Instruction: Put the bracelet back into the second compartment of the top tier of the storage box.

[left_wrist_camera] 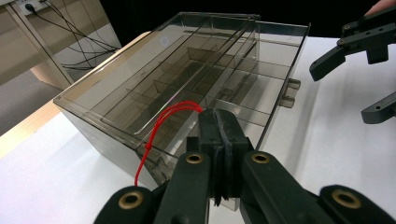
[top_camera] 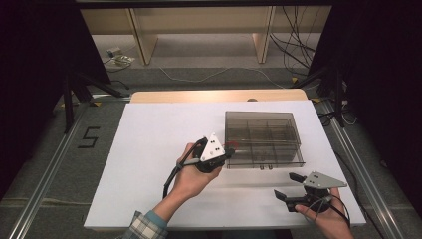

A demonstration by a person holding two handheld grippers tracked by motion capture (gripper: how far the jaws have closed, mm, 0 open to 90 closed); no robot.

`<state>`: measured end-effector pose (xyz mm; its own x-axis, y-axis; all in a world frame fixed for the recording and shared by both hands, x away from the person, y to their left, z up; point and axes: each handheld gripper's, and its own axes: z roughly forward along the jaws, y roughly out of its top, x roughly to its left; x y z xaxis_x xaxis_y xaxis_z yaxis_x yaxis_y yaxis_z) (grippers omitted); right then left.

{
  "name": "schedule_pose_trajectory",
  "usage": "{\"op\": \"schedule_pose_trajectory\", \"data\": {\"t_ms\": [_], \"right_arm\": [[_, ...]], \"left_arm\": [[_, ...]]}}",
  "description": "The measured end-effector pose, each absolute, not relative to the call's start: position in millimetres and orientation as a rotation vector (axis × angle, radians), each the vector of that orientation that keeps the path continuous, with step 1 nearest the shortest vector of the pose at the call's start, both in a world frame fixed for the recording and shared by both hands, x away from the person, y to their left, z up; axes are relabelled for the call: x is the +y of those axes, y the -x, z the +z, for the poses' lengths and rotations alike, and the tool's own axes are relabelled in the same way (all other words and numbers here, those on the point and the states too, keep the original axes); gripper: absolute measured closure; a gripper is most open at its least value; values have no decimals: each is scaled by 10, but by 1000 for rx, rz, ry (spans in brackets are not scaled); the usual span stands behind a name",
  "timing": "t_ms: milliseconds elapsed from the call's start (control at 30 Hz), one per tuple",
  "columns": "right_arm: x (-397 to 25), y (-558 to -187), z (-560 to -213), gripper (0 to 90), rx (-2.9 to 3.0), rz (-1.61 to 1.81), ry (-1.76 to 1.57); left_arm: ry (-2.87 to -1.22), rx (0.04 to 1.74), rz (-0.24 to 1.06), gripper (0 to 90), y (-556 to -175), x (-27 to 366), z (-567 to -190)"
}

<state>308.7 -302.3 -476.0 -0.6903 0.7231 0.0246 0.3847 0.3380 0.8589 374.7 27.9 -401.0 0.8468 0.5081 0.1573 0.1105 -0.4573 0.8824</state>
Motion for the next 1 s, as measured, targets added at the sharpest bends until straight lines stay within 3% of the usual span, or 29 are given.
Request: {"op": "schedule_pose_trajectory", "data": {"t_ms": [1000], "right_arm": [[-3025,-3091,-4762,172,2250,1292,-984]], "left_arm": [[-2017,409,476,900,-3749,103,-3954]]}}
